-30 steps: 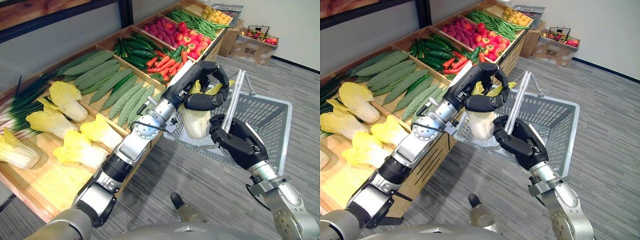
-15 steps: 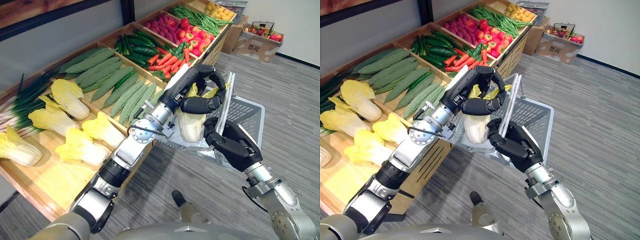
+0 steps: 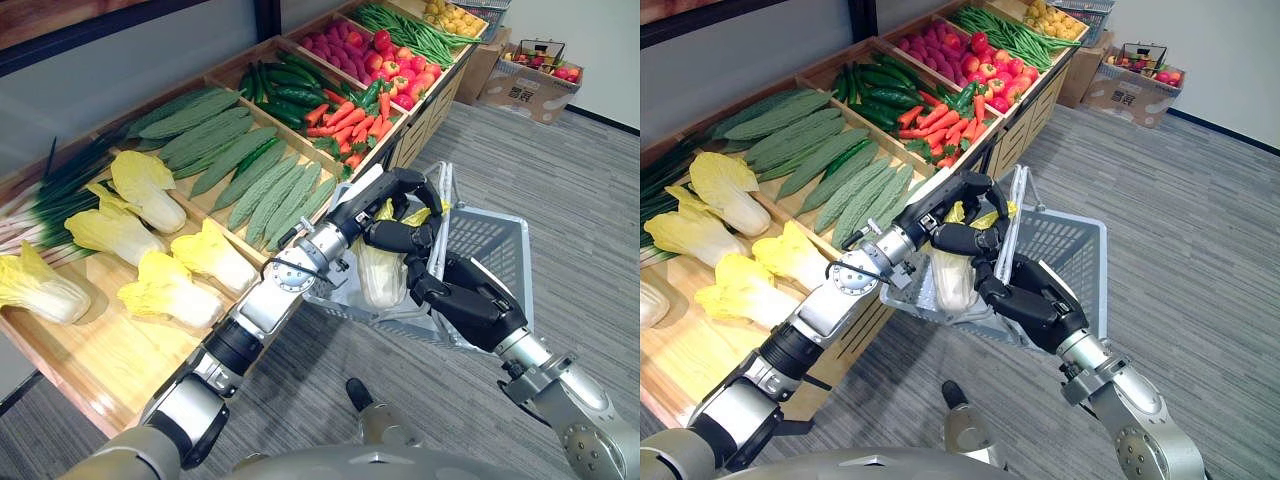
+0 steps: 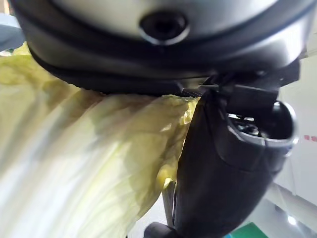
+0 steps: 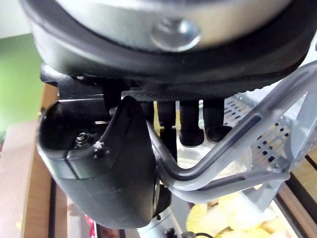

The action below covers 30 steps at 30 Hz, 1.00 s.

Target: Pick vegetable in the basket

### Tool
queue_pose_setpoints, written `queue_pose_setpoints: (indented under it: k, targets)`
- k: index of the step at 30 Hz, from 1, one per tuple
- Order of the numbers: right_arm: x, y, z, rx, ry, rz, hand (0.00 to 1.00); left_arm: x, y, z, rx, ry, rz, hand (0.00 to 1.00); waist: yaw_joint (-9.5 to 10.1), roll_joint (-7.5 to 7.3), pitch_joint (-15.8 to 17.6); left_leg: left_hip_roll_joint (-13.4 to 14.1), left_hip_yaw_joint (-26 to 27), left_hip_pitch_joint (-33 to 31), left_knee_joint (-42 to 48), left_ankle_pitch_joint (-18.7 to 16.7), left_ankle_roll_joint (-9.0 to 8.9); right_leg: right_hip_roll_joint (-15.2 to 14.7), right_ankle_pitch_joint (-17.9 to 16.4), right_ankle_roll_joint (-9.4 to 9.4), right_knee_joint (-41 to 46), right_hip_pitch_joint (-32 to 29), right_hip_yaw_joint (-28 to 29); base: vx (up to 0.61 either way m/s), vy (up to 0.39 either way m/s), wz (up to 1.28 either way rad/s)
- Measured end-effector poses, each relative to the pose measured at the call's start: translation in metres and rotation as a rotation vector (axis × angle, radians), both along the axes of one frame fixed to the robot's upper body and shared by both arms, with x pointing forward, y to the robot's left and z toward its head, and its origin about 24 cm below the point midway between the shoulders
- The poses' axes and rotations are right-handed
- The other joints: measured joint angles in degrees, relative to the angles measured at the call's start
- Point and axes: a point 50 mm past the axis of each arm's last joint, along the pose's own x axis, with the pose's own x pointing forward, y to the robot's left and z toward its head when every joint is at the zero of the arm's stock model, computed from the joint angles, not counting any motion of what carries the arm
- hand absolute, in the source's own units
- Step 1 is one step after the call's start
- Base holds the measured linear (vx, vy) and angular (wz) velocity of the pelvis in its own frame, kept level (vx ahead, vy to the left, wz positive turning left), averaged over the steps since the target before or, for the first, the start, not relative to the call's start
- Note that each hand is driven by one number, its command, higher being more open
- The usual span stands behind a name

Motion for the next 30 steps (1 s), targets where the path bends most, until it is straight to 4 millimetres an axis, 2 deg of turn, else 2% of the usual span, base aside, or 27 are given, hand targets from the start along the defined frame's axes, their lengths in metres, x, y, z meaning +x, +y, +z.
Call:
queue_pose_setpoints:
  k: [6,7,9,19,30]
  targets:
    - [-0.007,0.004,0.01,0.013,-0.03,0.065,0.0,-0.003,0.001,-0.034,0.178,0.054,-0.024,0.0,-0.53,0.06,0.0,-0.2,-0.5,-0.9,0.0,0.4,0.13,-0.4,0.0,0.0,0.0,-0.6,-0.5,0.0,-0.002,0.03]
    - [-0.007,0.005,0.012,0.011,-0.036,0.075,0.0,-0.004,0.001,-0.036,0.184,0.064,-0.033,1.0,-0.56,0.06,0.0,-0.2,-0.6,-1.1,0.0,0.4,0.15,-0.5,0.0,0.0,0.0,-0.7,-0.7,0.0,-0.006,0.11]
    - [-0.008,0.006,0.014,0.003,-0.044,0.103,0.0,-0.007,0.0,-0.043,0.217,0.071,-0.041,1.0,-0.72,0.07,0.0,-0.3,-1.1,-1.3,0.0,0.5,0.21,-0.7,0.0,0.01,0.0,-0.6,-1.1,0.0,-0.001,0.12]
    - [-0.009,0.008,0.014,0.019,-0.048,0.111,0.0,-0.006,0.002,-0.044,0.227,0.076,-0.03,1.0,-0.49,0.29,-0.2,-1.2,-2.9,-2.0,-0.6,1.4,0.47,-1.6,0.0,0.01,0.1,-0.5,-2.7,0.0,0.008,0.09]
    - [-0.009,0.01,0.013,0.054,-0.058,0.091,0.0,-0.001,0.014,-0.031,0.215,0.026,0.012,1.0,-0.17,1.25,-1.0,-1.3,-4.8,-2.3,-1.0,2.2,0.34,-1.9,-0.2,-0.34,0.2,0.2,-4.4,-0.01,-0.002,0.08]
